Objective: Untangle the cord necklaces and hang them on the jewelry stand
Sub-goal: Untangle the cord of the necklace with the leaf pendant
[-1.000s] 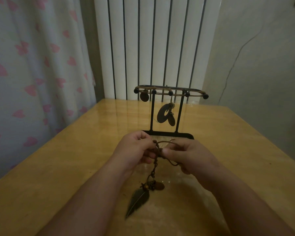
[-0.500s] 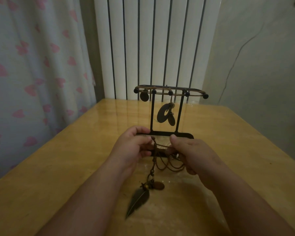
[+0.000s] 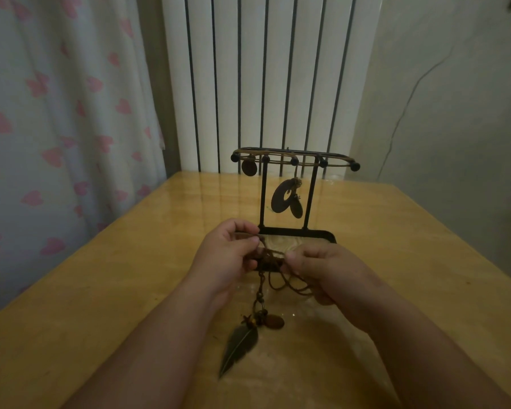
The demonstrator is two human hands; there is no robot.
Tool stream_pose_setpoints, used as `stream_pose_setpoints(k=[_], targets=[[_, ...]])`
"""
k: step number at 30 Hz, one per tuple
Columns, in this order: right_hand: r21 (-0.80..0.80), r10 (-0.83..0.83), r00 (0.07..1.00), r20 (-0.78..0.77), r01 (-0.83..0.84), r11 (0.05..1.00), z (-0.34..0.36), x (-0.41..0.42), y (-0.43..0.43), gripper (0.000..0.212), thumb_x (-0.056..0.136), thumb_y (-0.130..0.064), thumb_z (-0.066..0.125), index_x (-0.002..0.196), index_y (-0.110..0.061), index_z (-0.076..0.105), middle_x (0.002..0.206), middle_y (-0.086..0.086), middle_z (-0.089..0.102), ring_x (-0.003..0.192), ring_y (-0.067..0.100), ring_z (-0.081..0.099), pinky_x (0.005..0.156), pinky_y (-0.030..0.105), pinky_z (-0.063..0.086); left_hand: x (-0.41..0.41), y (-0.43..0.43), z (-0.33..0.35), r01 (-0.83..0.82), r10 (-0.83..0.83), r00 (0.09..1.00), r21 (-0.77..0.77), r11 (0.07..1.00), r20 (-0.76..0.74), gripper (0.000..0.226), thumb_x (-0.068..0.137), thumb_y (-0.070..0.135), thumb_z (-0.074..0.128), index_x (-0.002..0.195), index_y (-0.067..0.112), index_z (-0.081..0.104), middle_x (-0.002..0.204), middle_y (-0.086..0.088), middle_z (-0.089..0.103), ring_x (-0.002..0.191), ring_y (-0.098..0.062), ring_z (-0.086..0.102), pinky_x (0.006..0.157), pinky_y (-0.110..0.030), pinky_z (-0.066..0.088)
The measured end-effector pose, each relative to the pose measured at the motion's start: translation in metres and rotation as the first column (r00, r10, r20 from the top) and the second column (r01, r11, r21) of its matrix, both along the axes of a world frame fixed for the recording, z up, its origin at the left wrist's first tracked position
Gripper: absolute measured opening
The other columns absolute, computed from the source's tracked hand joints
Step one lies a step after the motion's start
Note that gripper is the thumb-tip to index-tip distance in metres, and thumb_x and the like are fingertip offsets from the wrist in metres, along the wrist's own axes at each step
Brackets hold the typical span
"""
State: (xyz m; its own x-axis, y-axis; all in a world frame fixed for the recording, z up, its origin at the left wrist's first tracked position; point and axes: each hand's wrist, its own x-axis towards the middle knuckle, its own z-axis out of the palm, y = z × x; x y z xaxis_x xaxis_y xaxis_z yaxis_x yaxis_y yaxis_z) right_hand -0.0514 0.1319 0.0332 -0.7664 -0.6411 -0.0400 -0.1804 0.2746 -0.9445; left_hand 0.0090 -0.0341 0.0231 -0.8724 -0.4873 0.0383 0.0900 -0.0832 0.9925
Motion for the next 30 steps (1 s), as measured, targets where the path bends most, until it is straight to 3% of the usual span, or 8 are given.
stream_pose_setpoints(k=[5, 7, 9, 13, 19, 24, 28, 30], targets=[[-0.255, -0.191, 0.968, 0.164, 0.228, 0.940, 0.0035, -0.0037, -0.0005, 0.027, 0.100, -0.030, 0.048, 0.088, -0.011, 0.062, 0.059, -0.002, 0.052, 0.048, 0.007, 0.040, 0.049, 0.024, 0.031, 0.0001, -0.0001, 0.0037, 0.047, -0.048, 0.999, 0.282, 0.958, -0.002, 0.028, 0.095, -0.006, 0.042, 0.089, 0.013, 0.060, 0.086, -0.010, 0.069, 0.052, -0.007, 0.054, 0.041, -0.017, 0.038], [-0.327, -0.191, 0.954, 0.233, 0.262, 0.908, 0.0054, -0.0048, 0.0010, 0.026, 0.100, -0.027, 0.047, 0.089, -0.010, 0.062, 0.063, 0.000, 0.055, 0.047, 0.007, 0.039, 0.047, 0.024, 0.029, 0.0008, -0.0023, 0.0046, 0.056, -0.066, 0.998, 0.401, 0.914, 0.009, 0.029, 0.096, -0.006, 0.039, 0.087, 0.013, 0.059, 0.073, -0.007, 0.070, 0.048, -0.008, 0.052, 0.035, -0.015, 0.033], [-0.365, -0.177, 0.947, 0.269, 0.270, 0.891, 0.0051, -0.0058, 0.0012, 0.025, 0.100, -0.026, 0.047, 0.090, -0.010, 0.062, 0.063, 0.001, 0.053, 0.047, 0.009, 0.035, 0.048, 0.027, 0.025, 0.0017, -0.0028, 0.0054, 0.065, -0.085, 0.996, 0.424, 0.903, 0.026, 0.028, 0.096, -0.006, 0.039, 0.087, 0.012, 0.058, 0.073, -0.008, 0.069, 0.050, -0.009, 0.052, 0.033, -0.015, 0.030], [-0.386, -0.193, 0.937, 0.292, 0.300, 0.873, 0.0041, -0.0064, -0.0005, 0.024, 0.101, -0.026, 0.046, 0.091, -0.009, 0.060, 0.058, -0.002, 0.040, 0.049, 0.010, 0.030, 0.050, 0.029, 0.021, 0.0018, -0.0004, 0.0057, 0.077, -0.103, 0.993, 0.345, 0.935, 0.057, 0.033, 0.091, -0.011, 0.038, 0.081, 0.012, 0.060, 0.089, -0.013, 0.062, 0.053, -0.011, 0.050, 0.036, -0.016, 0.032], [-0.400, -0.198, 0.949, 0.247, 0.286, 0.871, 0.0037, -0.0037, -0.0041, 0.027, 0.102, -0.024, 0.043, 0.097, -0.009, 0.065, 0.059, -0.002, 0.039, 0.050, 0.010, 0.031, 0.049, 0.027, 0.025, 0.0022, 0.0010, 0.0055, 0.054, -0.078, 0.994, 0.258, 0.965, 0.083, 0.030, 0.080, -0.010, 0.037, 0.084, 0.006, 0.062, 0.069, -0.007, 0.061, 0.050, -0.011, 0.040, 0.035, -0.018, 0.027], [-0.395, -0.231, 0.946, 0.226, 0.306, 0.866, 0.0032, -0.0029, -0.0057, 0.027, 0.102, -0.026, 0.042, 0.096, -0.011, 0.063, 0.062, 0.000, 0.045, 0.052, 0.012, 0.036, 0.051, 0.028, 0.029, 0.0062, -0.0006, 0.0060, 0.119, -0.130, 0.990, 0.162, 0.980, 0.058, 0.039, 0.061, -0.001, 0.041, 0.095, 0.005, 0.060, 0.072, -0.003, 0.054, 0.048, -0.009, 0.034, 0.036, -0.019, 0.024], [-0.428, -0.270, 0.935, 0.232, 0.347, 0.834, 0.0038, -0.0021, -0.0060, 0.026, 0.102, -0.026, 0.042, 0.096, -0.012, 0.064, 0.069, 0.001, 0.053, 0.056, 0.012, 0.041, 0.052, 0.028, 0.031, 0.0063, 0.0009, 0.0070, 0.196, -0.186, 0.974, -0.069, 0.978, 0.133, 0.030, 0.079, 0.001, 0.049, 0.101, 0.011, 0.067, 0.061, 0.004, 0.054, 0.050, -0.007, 0.039, 0.042, -0.021, 0.029], [-0.454, -0.272, 0.928, 0.254, 0.363, 0.814, 0.0049, -0.0020, -0.0057, 0.025, 0.102, -0.026, 0.043, 0.096, -0.013, 0.064, 0.072, 0.002, 0.055, 0.054, 0.011, 0.040, 0.051, 0.027, 0.030, 0.0066, 0.0033, 0.0077, 0.211, -0.175, 0.966, -0.186, 0.960, 0.192, 0.023, 0.086, 0.007, 0.059, 0.102, 0.018, 0.071, 0.068, 0.008, 0.064, 0.060, -0.006, 0.051, 0.051, -0.022, 0.035]])
